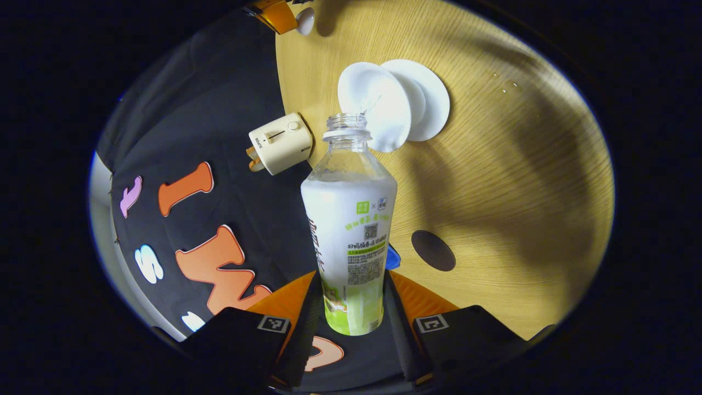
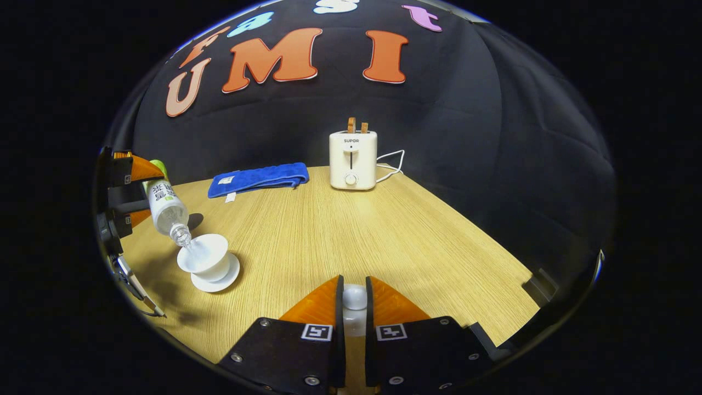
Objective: Open the teacup lid with one hand, grasp the water bottle and pour water into the teacup with the other hand; after pouring, place the water bottle on the coaster and then close the teacup lid.
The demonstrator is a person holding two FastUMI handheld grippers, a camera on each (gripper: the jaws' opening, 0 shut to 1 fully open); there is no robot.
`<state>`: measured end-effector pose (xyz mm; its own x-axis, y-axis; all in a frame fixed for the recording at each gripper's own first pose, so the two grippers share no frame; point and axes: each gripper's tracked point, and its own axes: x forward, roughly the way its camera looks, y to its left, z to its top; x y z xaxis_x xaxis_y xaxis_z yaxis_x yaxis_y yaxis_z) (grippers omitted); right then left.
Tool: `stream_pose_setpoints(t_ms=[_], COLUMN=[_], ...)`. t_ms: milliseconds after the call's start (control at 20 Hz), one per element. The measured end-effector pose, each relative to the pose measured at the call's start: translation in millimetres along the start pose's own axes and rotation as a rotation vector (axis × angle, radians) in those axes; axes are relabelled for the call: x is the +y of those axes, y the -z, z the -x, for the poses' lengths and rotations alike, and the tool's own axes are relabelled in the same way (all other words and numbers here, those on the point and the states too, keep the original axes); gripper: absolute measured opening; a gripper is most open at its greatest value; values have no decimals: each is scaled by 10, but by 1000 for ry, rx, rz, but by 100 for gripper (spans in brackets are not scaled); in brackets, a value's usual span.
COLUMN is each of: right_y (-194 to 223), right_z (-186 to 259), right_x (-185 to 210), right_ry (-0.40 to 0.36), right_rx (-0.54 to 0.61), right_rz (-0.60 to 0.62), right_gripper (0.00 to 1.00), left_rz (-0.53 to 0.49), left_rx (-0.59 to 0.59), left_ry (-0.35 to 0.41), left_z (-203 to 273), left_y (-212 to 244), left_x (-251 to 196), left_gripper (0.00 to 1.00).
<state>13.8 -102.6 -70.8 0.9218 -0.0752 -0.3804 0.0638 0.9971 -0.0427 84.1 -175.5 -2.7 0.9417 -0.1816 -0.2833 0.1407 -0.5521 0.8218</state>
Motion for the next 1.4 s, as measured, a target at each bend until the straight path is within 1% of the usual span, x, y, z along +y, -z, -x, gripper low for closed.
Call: stream_pose_setpoints(t_ms=[50,100,150,250,300,350,500,550,650,800,900,950,1000,1100,1200,1250,1300,1350,1400], right_y=[-11,-11,-21,-6,1,6,3,-5,-16,-36,-47,-60,-55,-76,-94,-105,-101,-103,-98], right_z=[-9,3,8,10,8,2,12,12,19,32,37,44,56,62,77,78,82,85,75], right_x=[-4,-8,-8,-5,1,12,34,39,43,69,87,101,105,117,125,140,147,162,181], right_ry=[2,2,2,2,2,0,-4,-3,-2,-2,-3,-3,-5,-4,-3,-3,-4,-5,-7], right_rx=[-3,-3,-4,-1,1,3,4,4,3,1,-2,-2,-2,-6,-8,-9,-10,-10,-9], right_rz=[-2,-4,-6,-7,-7,-8,-6,-4,-3,-2,-2,-2,0,6,5,5,6,7,9], right_gripper=[15,15,15,15,15,15,15,15,15,14,14,14,14,14,15,14,15,14,14], left_rz=[1,3,13,48,76,110,204,237,306,398,477,513,544,606,696,746,791,833,875], left_rx=[2,4,-1,-10,-13,-15,-21,-25,-29,-45,-43,-42,-41,-34,-27,-27,-26,-26,-24], left_ry=[1,1,-1,-9,-7,0,19,20,25,-13,-3,2,-3,4,27,34,42,50,54], left_z=[-5,-3,1,-15,-20,-16,-16,-11,-2,14,2,2,9,-20,-54,-73,-68,-59,-33], left_y=[-3,0,-9,-41,-57,-73,-112,-140,-176,-248,-302,-328,-342,-377,-432,-448,-467,-501,-516], left_x=[-3,0,-8,-42,-78,-129,-261,-292,-367,-420,-524,-563,-574,-629,-716,-745,-776,-802,-826], left_gripper=[69,67,67,69,67,69,69,66,65,66,65,68,65,65,65,68,68,65,68])
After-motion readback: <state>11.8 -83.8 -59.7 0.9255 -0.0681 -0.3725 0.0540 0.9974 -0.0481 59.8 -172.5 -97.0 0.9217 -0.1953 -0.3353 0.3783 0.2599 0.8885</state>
